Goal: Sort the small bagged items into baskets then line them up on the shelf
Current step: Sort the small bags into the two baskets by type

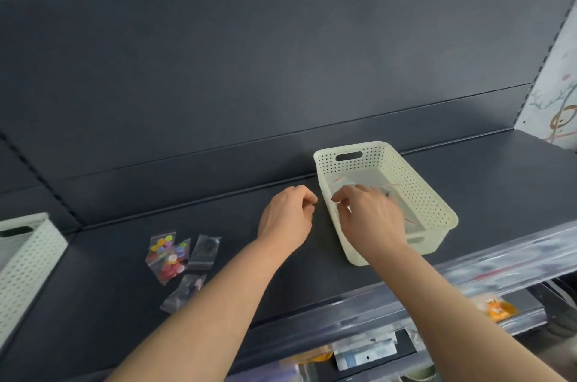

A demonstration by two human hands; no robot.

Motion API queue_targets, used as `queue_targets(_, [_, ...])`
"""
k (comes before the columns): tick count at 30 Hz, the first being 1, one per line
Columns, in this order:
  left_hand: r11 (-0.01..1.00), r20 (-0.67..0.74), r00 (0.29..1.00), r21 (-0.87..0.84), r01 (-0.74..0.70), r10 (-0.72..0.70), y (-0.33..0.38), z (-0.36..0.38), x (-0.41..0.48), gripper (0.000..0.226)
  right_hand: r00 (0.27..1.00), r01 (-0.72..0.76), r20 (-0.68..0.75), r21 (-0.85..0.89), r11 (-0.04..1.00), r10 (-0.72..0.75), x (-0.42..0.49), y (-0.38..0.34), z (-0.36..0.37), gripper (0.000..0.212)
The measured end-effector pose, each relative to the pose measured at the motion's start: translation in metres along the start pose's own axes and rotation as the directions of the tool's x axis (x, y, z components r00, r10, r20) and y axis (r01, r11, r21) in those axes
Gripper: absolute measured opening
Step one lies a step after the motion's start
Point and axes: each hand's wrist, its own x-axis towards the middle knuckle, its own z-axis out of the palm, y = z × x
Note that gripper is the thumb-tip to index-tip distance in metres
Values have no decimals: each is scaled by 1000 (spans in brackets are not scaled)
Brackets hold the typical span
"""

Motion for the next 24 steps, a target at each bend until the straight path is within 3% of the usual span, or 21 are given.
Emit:
queue_targets(6, [959, -72, 962, 89, 271, -265, -83, -44, -32, 18, 975, 190, 100, 104, 976, -200, 2, -69, 38, 23])
queue_targets(12, [870, -146, 883, 162, 465, -445, -157, -91, -66, 26, 918, 277, 255, 135, 951, -303, -13, -128, 79, 25])
queue_targets(19, [908, 29, 909, 71, 413, -416, -189, -109, -86, 1, 885, 309, 313, 159, 938, -345, -18, -178, 112, 30])
queue_targets(24, [929, 260, 894, 171, 329, -365, -188, -113, -88, 22, 890, 285, 354, 63, 956, -289, -17, -191, 121, 23])
